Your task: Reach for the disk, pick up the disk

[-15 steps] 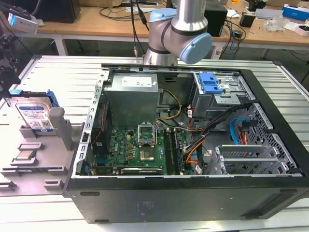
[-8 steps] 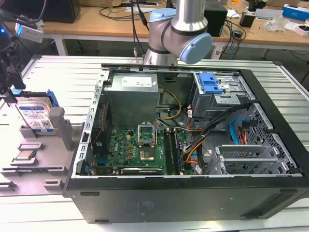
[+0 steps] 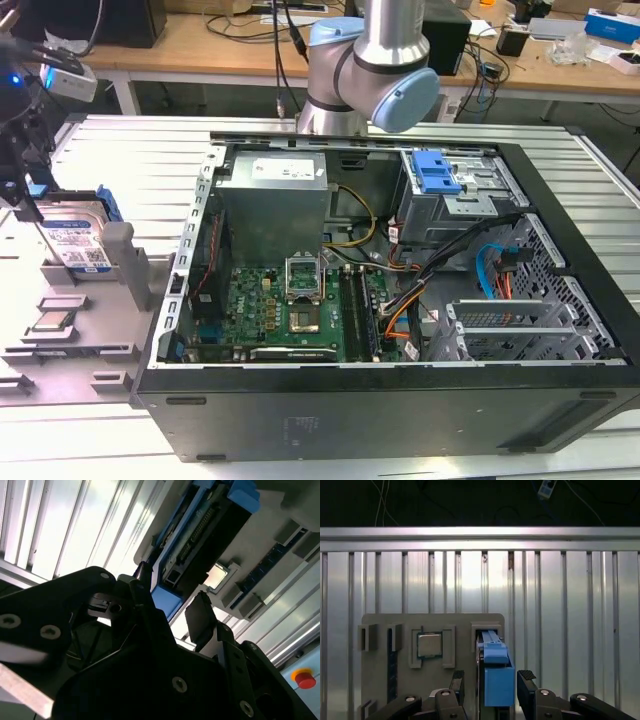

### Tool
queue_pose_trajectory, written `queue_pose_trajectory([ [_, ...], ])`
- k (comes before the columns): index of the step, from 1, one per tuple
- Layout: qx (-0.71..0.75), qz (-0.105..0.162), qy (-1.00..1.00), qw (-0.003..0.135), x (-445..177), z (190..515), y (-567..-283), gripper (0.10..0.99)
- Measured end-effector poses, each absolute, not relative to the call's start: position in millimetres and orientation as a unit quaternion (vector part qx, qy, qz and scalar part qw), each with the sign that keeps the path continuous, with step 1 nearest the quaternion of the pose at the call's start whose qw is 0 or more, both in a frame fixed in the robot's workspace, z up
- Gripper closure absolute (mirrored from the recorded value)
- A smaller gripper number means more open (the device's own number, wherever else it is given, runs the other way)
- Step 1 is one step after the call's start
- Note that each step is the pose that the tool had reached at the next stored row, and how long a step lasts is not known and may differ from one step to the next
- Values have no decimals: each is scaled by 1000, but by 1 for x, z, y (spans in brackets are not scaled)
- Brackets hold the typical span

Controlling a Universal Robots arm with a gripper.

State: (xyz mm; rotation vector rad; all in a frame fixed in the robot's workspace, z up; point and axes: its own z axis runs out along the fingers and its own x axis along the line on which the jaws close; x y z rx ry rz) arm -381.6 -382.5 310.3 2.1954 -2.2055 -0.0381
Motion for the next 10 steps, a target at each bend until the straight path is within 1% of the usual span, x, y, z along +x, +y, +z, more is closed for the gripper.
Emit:
queue_pose_trajectory([
  [10,705,-12,-709,15,-382,296,-382,541],
])
